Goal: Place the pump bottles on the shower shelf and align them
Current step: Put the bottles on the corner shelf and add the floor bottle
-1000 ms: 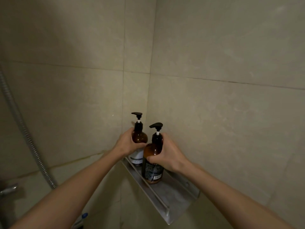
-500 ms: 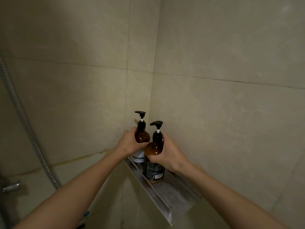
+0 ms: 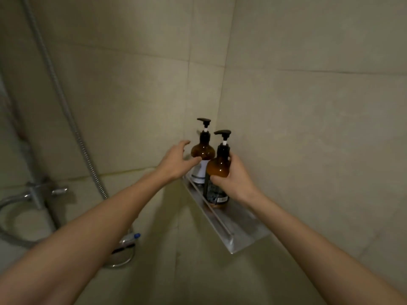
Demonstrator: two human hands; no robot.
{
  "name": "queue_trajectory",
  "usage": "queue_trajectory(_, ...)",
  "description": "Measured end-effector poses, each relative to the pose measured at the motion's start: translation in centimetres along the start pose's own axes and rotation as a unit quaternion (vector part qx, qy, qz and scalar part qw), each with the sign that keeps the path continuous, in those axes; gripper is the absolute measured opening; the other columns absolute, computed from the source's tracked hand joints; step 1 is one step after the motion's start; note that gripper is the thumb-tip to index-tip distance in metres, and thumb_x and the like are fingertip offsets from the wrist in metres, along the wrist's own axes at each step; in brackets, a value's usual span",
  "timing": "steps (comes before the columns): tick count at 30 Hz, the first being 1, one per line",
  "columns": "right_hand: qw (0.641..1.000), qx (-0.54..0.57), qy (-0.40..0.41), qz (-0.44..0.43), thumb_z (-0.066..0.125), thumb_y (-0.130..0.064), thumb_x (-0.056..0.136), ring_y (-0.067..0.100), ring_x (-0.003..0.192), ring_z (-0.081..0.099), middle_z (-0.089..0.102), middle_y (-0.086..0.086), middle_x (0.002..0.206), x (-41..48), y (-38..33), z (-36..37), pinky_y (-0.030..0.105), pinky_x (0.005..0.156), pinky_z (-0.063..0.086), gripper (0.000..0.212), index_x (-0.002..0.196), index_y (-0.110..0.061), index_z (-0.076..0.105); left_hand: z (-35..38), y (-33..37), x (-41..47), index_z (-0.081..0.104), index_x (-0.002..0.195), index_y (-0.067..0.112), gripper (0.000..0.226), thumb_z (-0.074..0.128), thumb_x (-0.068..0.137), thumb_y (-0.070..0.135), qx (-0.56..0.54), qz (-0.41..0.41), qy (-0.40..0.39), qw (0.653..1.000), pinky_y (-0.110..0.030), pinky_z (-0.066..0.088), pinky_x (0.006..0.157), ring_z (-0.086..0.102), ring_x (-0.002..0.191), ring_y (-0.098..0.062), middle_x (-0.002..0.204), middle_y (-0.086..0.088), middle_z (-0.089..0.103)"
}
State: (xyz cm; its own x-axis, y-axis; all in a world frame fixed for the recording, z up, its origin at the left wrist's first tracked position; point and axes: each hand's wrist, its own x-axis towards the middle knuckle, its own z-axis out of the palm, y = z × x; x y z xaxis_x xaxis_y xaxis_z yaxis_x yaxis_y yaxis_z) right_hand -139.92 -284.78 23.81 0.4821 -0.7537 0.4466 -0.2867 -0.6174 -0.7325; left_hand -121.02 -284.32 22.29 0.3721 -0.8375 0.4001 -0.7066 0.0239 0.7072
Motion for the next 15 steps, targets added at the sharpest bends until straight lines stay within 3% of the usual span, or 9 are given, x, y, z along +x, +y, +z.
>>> queue_trajectory(1, 1.000, -0.002, 0.006, 0.002, 0.070, -0.005, 0.073, 0.006, 0.091, 0.057, 0.056, -0.012, 0.097, -0.1, 0.0, -0.1, 0.012, 0.069, 0.042, 0.045, 0.086, -0.040, 0.046, -0.4, 0.0, -0.6, 0.034, 0.139, 0.022, 0.075, 0.065, 0.076, 0.047, 0.005, -0.003, 0.007, 1.000, -0.046, 0.049, 0.093, 0.053, 0.116, -0.028, 0.136, -0.014, 0.048)
queue_trajectory(3, 0.999, 0.012, 0.009, 0.028, 0.068, -0.006, 0.076, 0.017, 0.104, 0.055, 0.057, 0.002, 0.112, -0.6, -0.1, 0.0, 0.028, 0.084, 0.049, 0.042, 0.102, -0.032, 0.047, -1.4, -0.2, -2.2, 0.035, 0.139, 0.022, 0.074, 0.065, 0.076, 0.047, 0.018, -0.013, 0.021, 1.000, -0.042, 0.049, 0.091, 0.054, 0.112, -0.028, 0.133, -0.015, 0.050)
queue_trajectory(5, 0.998, -0.030, 0.028, 0.053, 0.067, -0.010, 0.078, 0.026, 0.115, 0.049, 0.050, 0.012, 0.123, -1.5, -0.4, 0.4, 0.043, 0.099, 0.043, 0.048, 0.120, -0.012, 0.045, -2.7, -0.6, -4.0, 0.037, 0.137, 0.021, 0.072, 0.065, 0.075, 0.046, 0.026, -0.019, 0.040, 0.999, -0.036, 0.048, 0.088, 0.056, 0.109, -0.026, 0.130, -0.015, 0.052)
queue_trajectory(8, 0.986, -0.126, 0.104, 0.042, 0.062, -0.018, 0.081, 0.038, 0.128, 0.032, 0.035, 0.024, 0.138, -4.1, -1.5, 1.7, 0.049, 0.108, 0.030, 0.055, 0.129, -0.001, 0.039, -5.2, -1.8, -6.8, 0.040, 0.136, 0.019, 0.068, 0.065, 0.077, 0.043, 0.034, -0.041, 0.064, 0.996, -0.031, 0.046, 0.084, 0.056, 0.101, -0.022, 0.125, -0.014, 0.055)
queue_trajectory(11, 0.984, -0.114, 0.124, -0.060, 0.061, -0.016, 0.082, 0.034, 0.136, 0.024, 0.026, 0.024, 0.146, -7.7, -3.2, 3.3, 0.042, 0.113, 0.021, 0.062, 0.136, 0.000, 0.036, -7.8, -3.4, -10.4, 0.040, 0.135, 0.022, 0.064, 0.062, 0.079, 0.045, 0.036, -0.066, 0.072, 0.995, -0.034, 0.048, 0.083, 0.056, 0.098, -0.018, 0.122, -0.008, 0.055)
queue_trajectory(15, 0.990, -0.057, 0.034, -0.123, 0.059, -0.016, 0.084, 0.022, 0.138, 0.022, 0.026, 0.013, 0.149, -12.2, -3.1, 7.3, 0.028, 0.112, 0.018, 0.059, 0.138, -0.006, 0.037, -9.9, -6.1, -15.8, 0.046, 0.129, 0.023, 0.058, 0.060, 0.078, 0.046, 0.045, -0.088, 0.119, 0.988, -0.029, 0.048, 0.078, 0.059, 0.093, -0.016, 0.111, -0.003, 0.059)
